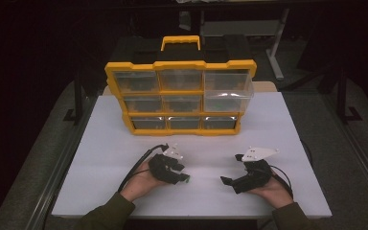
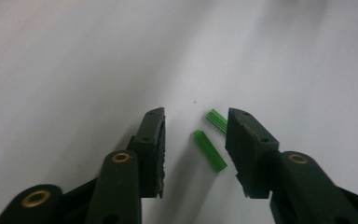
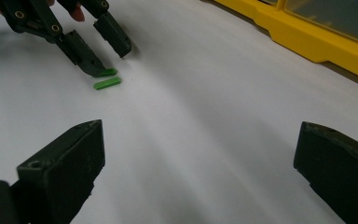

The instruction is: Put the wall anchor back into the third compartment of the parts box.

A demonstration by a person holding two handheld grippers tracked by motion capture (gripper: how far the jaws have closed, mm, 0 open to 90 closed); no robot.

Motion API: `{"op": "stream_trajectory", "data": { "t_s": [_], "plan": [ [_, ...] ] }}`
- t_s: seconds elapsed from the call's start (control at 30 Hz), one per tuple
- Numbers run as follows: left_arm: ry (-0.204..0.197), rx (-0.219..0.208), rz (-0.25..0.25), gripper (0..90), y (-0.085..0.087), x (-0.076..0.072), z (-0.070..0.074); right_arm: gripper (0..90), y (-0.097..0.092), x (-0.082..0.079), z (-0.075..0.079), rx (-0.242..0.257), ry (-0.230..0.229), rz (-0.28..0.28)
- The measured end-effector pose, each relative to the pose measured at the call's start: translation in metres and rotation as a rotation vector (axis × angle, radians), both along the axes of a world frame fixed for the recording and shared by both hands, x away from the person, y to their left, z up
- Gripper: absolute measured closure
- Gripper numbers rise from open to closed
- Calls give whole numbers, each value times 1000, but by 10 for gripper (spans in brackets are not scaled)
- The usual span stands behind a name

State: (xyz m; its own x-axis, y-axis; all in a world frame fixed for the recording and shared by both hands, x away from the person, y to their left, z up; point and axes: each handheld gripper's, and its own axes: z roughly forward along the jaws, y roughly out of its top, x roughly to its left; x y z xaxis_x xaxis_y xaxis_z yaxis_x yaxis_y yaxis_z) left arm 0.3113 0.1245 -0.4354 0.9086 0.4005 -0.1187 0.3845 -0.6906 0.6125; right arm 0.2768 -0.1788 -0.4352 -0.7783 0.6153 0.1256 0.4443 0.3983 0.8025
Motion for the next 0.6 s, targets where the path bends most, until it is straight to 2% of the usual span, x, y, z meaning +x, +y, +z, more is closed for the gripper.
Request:
{"op": "stream_trajectory", "data": {
  "t_s": [0.07,0.1,0.17,0.23,0.37,0.43,0.6],
  "plan": [
    [1,12,-9,629,0,0,0,12,0,0,0,0,0,0],
    [8,2,-4,650,0,0,-1,12,0,0,0,1,0,0],
    [6,24,-30,686,1,1,-1,12,0,0,0,0,1,1],
    [6,25,-36,714,0,1,-1,12,0,0,0,-5,2,-2],
    [11,19,-30,775,0,0,-2,12,1,0,0,0,4,-1],
    [18,2,-16,798,-1,-1,-2,12,1,0,0,0,5,-2],
    [22,7,-22,844,-1,-1,-2,12,1,0,0,0,5,-3]
  ]
}}
